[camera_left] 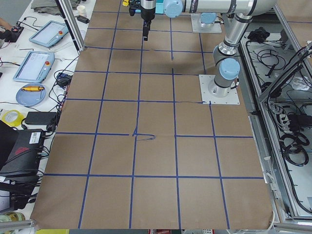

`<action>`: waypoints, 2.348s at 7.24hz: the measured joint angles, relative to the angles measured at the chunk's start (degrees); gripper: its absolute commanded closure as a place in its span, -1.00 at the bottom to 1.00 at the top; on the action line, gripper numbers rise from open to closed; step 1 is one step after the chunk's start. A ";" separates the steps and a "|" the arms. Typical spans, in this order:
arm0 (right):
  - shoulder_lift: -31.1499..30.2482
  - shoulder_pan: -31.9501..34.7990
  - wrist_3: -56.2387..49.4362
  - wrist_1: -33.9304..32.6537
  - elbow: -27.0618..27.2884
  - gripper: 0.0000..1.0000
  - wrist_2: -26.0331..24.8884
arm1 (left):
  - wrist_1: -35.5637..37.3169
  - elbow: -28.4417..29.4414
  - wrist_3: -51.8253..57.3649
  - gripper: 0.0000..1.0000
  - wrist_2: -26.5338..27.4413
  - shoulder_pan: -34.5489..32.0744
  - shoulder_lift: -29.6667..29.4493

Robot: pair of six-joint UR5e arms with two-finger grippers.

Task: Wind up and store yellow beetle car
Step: 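Close the right gripper on the car and lift it, then carry the car into the light-blue bin and open the right gripper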

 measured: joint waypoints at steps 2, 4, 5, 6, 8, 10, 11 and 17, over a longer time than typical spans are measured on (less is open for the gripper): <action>-2.75 -4.24 -7.57 5.79 -1.59 1.00 -1.04 | -0.02 -0.07 0.00 -1.00 -0.09 -0.07 0.32; -3.74 -10.79 -19.78 12.03 -1.46 1.00 -1.23 | 0.24 -0.15 -0.02 -1.00 -0.08 -0.06 0.29; -3.64 -13.32 -24.85 13.98 -1.08 1.00 -1.44 | 0.36 -0.20 -0.03 -1.00 -0.12 -0.07 0.26; -3.45 -14.75 -27.99 15.53 -0.12 1.00 -1.67 | 0.41 -0.16 -0.02 -1.00 -0.14 -0.06 0.29; -3.33 -15.82 -30.16 16.87 4.75 1.00 -1.98 | 0.43 -0.20 -0.06 -1.00 -0.09 -0.04 0.38; -2.83 -17.13 -30.43 14.62 7.74 1.00 -4.31 | 0.44 -0.28 -0.08 -1.00 -0.10 -0.03 0.44; -2.01 -17.56 -30.39 11.63 8.78 1.00 -6.14 | 0.44 -0.28 -0.09 -1.00 -0.08 -0.04 0.48; 0.00 -17.83 -26.81 3.72 12.88 -1.00 -6.24 | 0.44 -0.32 -0.09 -1.00 -0.06 -0.04 0.45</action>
